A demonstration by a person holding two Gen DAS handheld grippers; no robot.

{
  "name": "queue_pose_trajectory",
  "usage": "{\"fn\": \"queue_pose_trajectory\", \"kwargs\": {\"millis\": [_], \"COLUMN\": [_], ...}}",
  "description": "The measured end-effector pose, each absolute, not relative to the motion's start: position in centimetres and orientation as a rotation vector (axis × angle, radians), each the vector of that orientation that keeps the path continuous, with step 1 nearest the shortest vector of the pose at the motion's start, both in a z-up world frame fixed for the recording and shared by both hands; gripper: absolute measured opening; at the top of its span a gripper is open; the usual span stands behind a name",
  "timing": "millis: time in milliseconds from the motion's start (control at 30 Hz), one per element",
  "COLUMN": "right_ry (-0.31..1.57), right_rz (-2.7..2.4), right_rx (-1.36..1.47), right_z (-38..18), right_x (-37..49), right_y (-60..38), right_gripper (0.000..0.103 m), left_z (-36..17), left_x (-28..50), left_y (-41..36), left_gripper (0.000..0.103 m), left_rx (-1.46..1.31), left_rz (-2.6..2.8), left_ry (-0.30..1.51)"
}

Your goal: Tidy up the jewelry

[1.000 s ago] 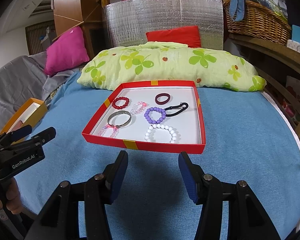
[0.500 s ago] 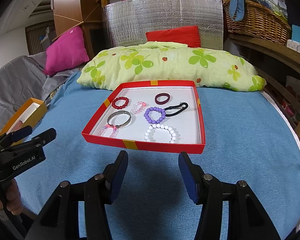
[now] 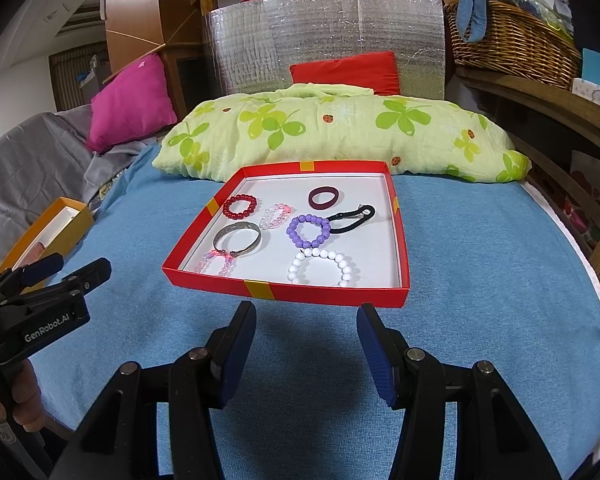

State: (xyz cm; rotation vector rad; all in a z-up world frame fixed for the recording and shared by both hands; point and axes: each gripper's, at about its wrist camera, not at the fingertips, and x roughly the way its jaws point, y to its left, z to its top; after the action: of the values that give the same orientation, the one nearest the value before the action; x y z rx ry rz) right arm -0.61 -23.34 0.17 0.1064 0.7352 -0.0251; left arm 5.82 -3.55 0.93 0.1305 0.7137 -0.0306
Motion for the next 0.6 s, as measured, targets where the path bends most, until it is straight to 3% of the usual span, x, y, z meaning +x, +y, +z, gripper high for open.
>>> {"fn": "queue_pose_trajectory", "kwargs": {"millis": [600], "right_ry": [0.739], "right_rz": [-0.024], "right_rx": [0.102], "right_z": [0.06], "right_x": [-0.61], "right_y": [-23.13], "right_gripper": [0.057], "left_z": [0.89], "left_x": [5.83], "left_y": [-3.57], "left_gripper": [0.08], "left_rx": [0.133], "left_rz": [-0.027], "left_ry": [0.718]}}
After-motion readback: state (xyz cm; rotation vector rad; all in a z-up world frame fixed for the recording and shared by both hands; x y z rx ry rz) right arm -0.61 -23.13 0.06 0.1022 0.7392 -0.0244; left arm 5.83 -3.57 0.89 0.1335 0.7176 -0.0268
